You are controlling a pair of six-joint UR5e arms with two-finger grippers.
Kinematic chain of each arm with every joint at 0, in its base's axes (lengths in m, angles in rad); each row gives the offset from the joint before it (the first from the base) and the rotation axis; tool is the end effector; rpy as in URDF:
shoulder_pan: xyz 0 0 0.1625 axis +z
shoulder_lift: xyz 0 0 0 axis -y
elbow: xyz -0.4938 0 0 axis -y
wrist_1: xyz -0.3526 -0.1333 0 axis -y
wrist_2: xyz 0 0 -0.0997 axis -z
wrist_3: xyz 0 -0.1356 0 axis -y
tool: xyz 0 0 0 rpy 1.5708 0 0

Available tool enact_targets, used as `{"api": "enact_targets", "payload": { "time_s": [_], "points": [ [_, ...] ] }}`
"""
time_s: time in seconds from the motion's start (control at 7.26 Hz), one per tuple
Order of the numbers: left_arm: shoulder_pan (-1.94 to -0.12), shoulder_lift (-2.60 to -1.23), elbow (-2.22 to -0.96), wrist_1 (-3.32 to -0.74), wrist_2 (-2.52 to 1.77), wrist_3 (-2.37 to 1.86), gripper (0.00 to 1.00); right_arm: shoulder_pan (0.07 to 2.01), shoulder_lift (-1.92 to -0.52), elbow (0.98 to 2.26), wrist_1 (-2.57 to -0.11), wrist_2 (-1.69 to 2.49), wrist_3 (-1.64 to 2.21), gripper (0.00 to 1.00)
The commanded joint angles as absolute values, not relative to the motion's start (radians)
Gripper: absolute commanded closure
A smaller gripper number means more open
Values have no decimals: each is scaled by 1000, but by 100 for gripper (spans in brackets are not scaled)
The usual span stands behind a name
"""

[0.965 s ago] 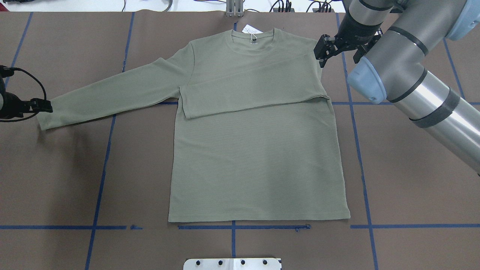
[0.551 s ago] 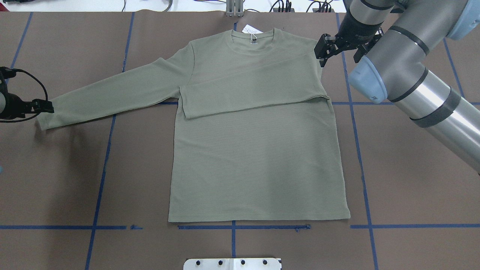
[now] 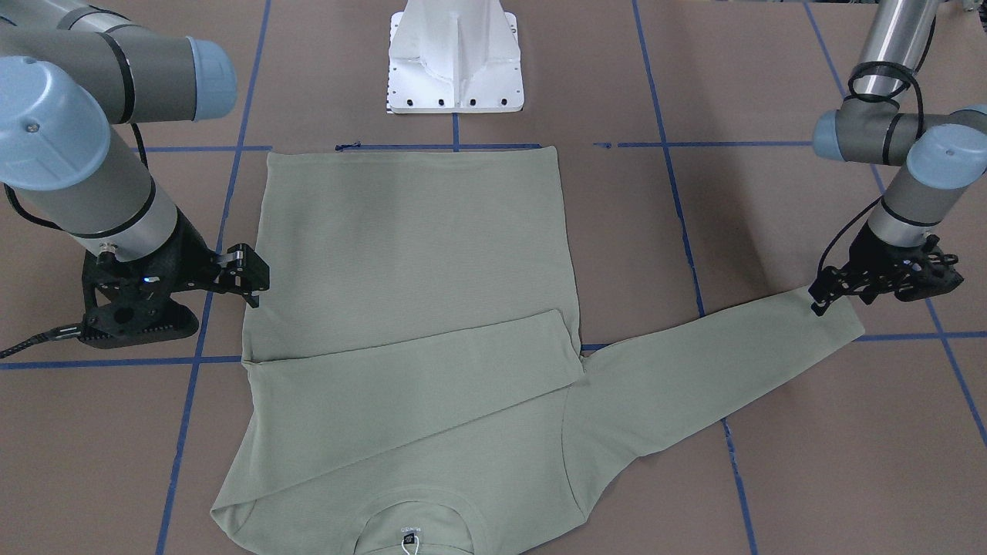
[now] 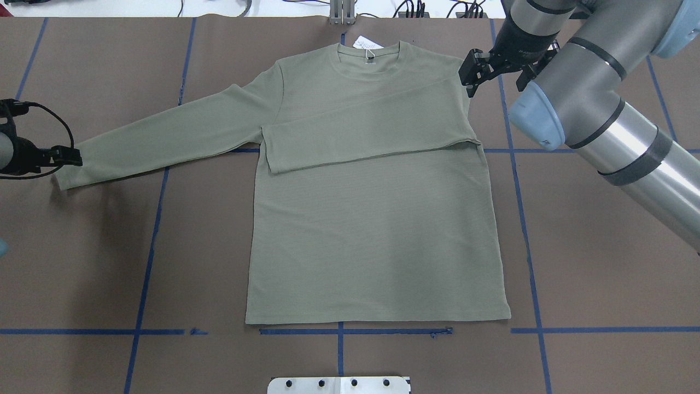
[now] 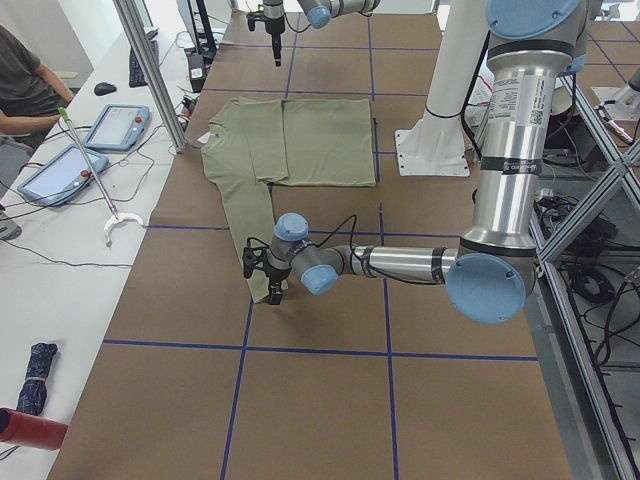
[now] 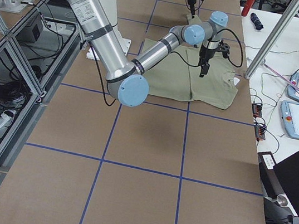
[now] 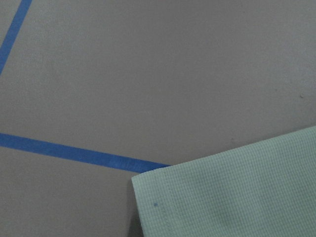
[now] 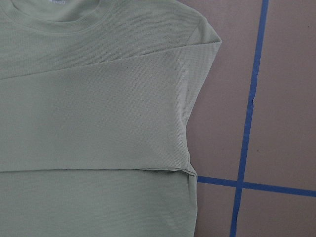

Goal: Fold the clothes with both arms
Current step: 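Release the sleeve and raise the right gripper away from the shirt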

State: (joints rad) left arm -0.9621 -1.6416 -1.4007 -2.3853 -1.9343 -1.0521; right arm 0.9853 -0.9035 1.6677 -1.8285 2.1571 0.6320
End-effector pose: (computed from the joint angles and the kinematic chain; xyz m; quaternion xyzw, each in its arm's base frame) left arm 0.2414 -0.4951 0.7203 0.1072 0.3684 -0.1409 0.9127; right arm -0.3394 -0.6174 0.3568 0.0368 -0.3667 -0.0508 0.9282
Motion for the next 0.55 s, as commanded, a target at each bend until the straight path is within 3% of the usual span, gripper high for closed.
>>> {"api": "enact_targets", "payload": {
  "time_s": [0.0, 0.14, 0.41],
  "points": [
    [-960, -1641, -1402, -2387, -1936, -1055, 23, 986, -904, 1670, -1829, 2158, 632, 0],
    [-960, -1640, -1402, -2387, -1936, -1054, 49, 986, -902, 1671, -1829, 2161, 634, 0],
    [-960, -1638, -1423, -2384, -1940, -1055, 81, 986, -903, 1671, -1829, 2161, 634, 0]
  ]
}}
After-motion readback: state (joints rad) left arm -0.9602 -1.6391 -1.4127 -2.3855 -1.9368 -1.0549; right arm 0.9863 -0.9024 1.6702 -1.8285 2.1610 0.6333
